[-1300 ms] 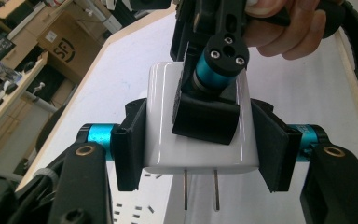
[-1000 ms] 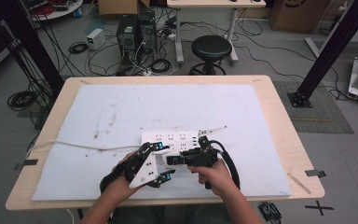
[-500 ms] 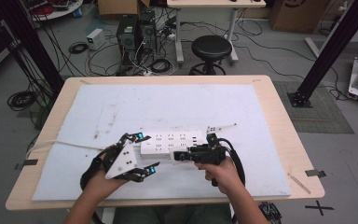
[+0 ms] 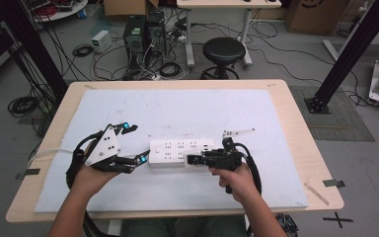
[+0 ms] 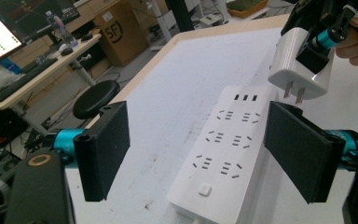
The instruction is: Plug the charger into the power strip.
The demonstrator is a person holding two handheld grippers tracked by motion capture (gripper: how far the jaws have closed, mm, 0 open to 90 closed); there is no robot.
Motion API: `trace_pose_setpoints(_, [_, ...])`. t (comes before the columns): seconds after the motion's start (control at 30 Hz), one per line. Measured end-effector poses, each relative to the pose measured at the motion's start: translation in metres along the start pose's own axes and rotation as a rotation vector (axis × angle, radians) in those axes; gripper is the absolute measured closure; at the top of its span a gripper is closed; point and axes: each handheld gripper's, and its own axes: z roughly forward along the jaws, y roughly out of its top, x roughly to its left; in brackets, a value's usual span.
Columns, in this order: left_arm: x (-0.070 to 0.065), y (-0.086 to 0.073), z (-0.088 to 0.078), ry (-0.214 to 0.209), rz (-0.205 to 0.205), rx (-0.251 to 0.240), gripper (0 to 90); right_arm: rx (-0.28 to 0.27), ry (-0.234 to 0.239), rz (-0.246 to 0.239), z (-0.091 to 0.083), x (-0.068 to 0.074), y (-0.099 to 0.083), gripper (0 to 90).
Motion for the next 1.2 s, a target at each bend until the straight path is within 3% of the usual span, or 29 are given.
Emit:
trace_pose_setpoints(0.2, [0.000, -0.007, 0.000, 0.004, -0.016, 0.013, 22.6, -0.066, -0.044, 0.009, -0.002, -0.008, 0.005, 63.1])
trace_pose_setpoints(0.37, [-0.001, -0.015, -0.004, 0.014, -0.022, 0.029, 22.6, -0.049, -0.139, -0.097, -0.004, -0.010, 0.017, 63.1])
trace_pose_setpoints(0.47, [-0.001, -0.019, -0.007, 0.018, -0.026, 0.034, 22.6, -0.020, -0.192, -0.191, -0.003, -0.010, 0.025, 63.1])
trace_pose_setpoints(0.53, [0.000, -0.021, -0.009, 0.023, -0.028, 0.034, 22.6, 0.012, -0.223, -0.250, -0.003, -0.009, 0.030, 63.1])
trace_pose_setpoints(0.6, [0.000, -0.023, -0.011, 0.026, -0.032, 0.038, 22.6, 0.051, -0.267, -0.358, -0.002, -0.007, 0.036, 63.1])
trace_pose_setpoints(0.83, [0.002, -0.029, -0.014, 0.032, -0.037, 0.048, 22.6, 0.224, -0.345, -0.536, 0.003, -0.003, 0.055, 63.1])
trace_pose_setpoints(1.2, [0.003, -0.037, -0.017, 0.040, -0.050, 0.050, 22.6, 0.466, -0.401, -0.722, 0.013, 0.000, 0.084, 63.1])
